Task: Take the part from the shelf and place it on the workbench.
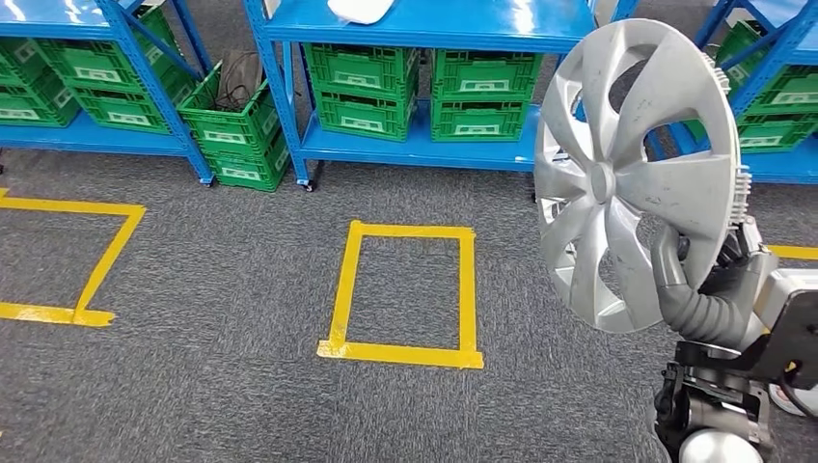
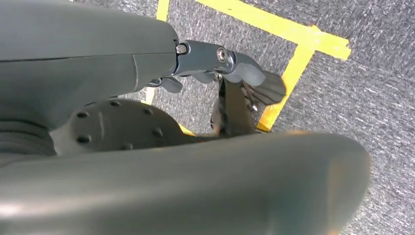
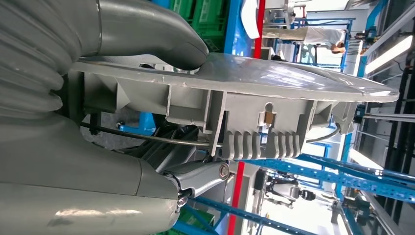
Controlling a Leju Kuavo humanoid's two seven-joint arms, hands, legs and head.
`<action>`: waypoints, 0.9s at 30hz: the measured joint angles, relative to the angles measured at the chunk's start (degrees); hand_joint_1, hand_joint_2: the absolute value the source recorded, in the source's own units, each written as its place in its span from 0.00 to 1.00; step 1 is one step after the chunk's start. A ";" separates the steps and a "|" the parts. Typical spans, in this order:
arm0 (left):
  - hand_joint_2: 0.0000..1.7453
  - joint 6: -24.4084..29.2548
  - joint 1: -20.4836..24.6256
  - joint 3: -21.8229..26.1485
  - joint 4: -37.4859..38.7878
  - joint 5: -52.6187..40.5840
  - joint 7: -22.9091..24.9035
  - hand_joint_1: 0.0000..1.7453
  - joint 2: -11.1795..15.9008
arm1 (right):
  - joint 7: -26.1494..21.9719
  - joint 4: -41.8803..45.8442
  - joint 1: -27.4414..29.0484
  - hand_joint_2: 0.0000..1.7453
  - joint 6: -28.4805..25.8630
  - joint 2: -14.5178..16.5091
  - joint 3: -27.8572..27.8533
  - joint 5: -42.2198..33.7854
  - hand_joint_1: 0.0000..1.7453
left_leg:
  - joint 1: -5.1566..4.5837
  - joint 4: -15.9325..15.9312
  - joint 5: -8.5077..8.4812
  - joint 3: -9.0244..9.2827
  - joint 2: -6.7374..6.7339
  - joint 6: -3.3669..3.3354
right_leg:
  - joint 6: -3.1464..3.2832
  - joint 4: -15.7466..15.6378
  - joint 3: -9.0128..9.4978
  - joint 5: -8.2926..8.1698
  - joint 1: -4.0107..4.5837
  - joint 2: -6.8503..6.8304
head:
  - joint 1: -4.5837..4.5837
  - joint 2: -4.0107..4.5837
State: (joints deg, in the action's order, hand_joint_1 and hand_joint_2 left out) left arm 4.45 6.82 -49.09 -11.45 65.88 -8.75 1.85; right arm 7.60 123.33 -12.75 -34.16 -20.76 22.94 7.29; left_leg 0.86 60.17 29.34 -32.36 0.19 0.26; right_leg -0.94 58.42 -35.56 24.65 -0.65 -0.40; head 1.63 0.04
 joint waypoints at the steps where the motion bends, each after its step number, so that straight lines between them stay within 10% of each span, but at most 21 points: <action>1: 0.00 -0.01 0.03 -0.02 -0.01 -0.02 0.02 0.00 0.01 | 0.03 -0.06 -0.05 1.00 -0.01 0.01 -0.01 -0.13 1.00 | -0.14 -1.34 -0.07 0.73 0.05 -0.37 | -0.38 0.13 -0.28 -0.25 0.02 0.00 | 0.07 0.00; 5: 0.00 -0.01 -0.19 -0.09 -0.01 -0.05 0.17 0.00 -0.02 | 0.08 -0.38 -0.03 1.00 -0.03 0.01 -0.03 -0.46 1.00 | -0.29 -1.91 -1.36 0.33 0.09 -1.96 | -1.82 0.87 -1.53 -0.29 -0.32 0.02 | -0.18 0.00; 9: 0.00 0.04 -0.15 -0.10 -0.01 -0.13 0.16 0.00 0.09 | 0.08 -0.58 -0.11 1.00 0.03 -0.02 -0.05 -0.49 1.00 | -0.28 -2.06 -2.54 -0.94 0.08 -2.85 | -2.46 12.62 -6.00 6.93 -0.44 0.07 | -1.72 0.00; 11: 0.00 0.11 -0.17 -0.12 -0.01 -0.23 0.09 0.00 0.09 | 0.09 -0.76 -0.07 1.00 0.06 -0.02 -0.04 -0.51 1.00 | -0.42 -1.94 -2.95 -1.59 0.07 -2.88 | -2.40 14.65 -5.82 7.43 -0.41 0.07 | -2.19 0.00; 16: 0.00 0.16 -0.13 -0.14 -0.02 -0.32 -0.08 0.00 0.05 | 0.09 -0.91 -0.39 1.00 0.18 -0.02 -0.05 -0.54 1.00 | -0.64 -1.48 -3.72 -2.65 0.02 -2.09 | -0.98 0.61 3.19 3.49 0.22 0.04 | -3.05 0.00; 27: 0.00 0.20 -0.17 -0.16 -0.01 -0.36 -0.09 0.00 0.12 | 0.09 -0.93 -0.45 1.00 0.61 0.02 0.00 -0.57 1.00 | -0.62 -2.41 -4.94 -2.86 -0.13 -1.44 | -0.52 -0.45 3.20 2.71 0.41 0.08 | -2.13 0.00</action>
State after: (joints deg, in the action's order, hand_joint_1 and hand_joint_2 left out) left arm 4.64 6.65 -49.24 -11.45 65.53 -8.84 1.97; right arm 7.69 122.40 -13.19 -33.55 -20.74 22.94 6.72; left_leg 0.24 57.76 24.40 -35.22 0.05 -1.18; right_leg -1.46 57.98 -32.35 27.36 -0.24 -0.31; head -0.50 0.04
